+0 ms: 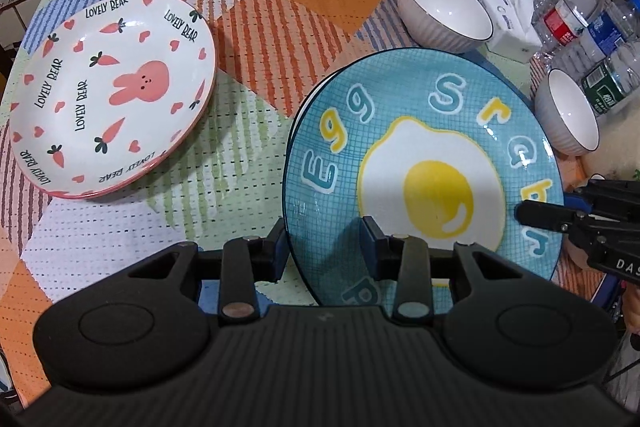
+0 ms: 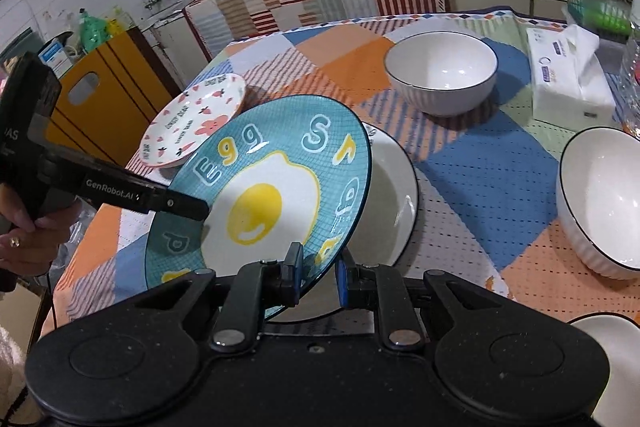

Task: Organize plates and bowls
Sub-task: 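Lift the teal egg plate and lower it onto the white plate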

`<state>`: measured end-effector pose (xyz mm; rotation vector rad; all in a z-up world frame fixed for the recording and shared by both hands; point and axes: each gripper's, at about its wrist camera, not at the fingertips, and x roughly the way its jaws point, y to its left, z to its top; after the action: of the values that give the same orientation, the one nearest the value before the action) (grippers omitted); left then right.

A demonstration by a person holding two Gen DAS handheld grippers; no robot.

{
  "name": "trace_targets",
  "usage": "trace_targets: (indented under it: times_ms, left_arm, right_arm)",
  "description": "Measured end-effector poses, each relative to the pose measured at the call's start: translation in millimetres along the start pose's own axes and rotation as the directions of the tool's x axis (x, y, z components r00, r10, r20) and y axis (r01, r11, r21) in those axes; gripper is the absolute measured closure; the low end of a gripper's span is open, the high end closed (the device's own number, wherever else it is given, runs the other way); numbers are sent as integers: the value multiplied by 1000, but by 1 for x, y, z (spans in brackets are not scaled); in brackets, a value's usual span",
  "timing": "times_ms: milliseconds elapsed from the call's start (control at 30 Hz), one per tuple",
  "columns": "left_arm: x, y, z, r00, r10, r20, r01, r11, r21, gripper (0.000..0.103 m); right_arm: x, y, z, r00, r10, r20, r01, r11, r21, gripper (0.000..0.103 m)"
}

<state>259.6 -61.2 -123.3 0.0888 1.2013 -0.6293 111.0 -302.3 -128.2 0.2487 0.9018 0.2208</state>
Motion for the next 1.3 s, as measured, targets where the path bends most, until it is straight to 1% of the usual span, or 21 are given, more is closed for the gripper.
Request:
trace_targets:
  times_ms: [367, 633, 800, 1100, 1300]
  left_arm:
    - [12, 2, 7, 999, 25, -31, -25, 1000, -8, 68]
    - [19, 4, 12, 998, 22, -50, -23, 1000, -6, 68]
    - [22, 2, 13, 998, 32, -56, -31, 1000, 2, 68]
    - [26, 3, 15, 997, 24, -79, -24, 1000, 5, 68]
    - [28, 3, 15, 996, 15, -91, -15, 1000, 4, 68]
  right_arm:
    - [11, -3, -3, 1000, -6, -24, 8, 998, 61, 81]
    - [19, -2, 3, 998, -35, -49, 38, 997, 67, 81]
    - [20, 2, 4, 994, -74, -76, 80, 994, 75, 80]
    - [25, 7, 10, 982, -149, -120, 159, 984, 79, 77]
    - [30, 19, 15, 961, -237, -140, 240, 971, 8, 73]
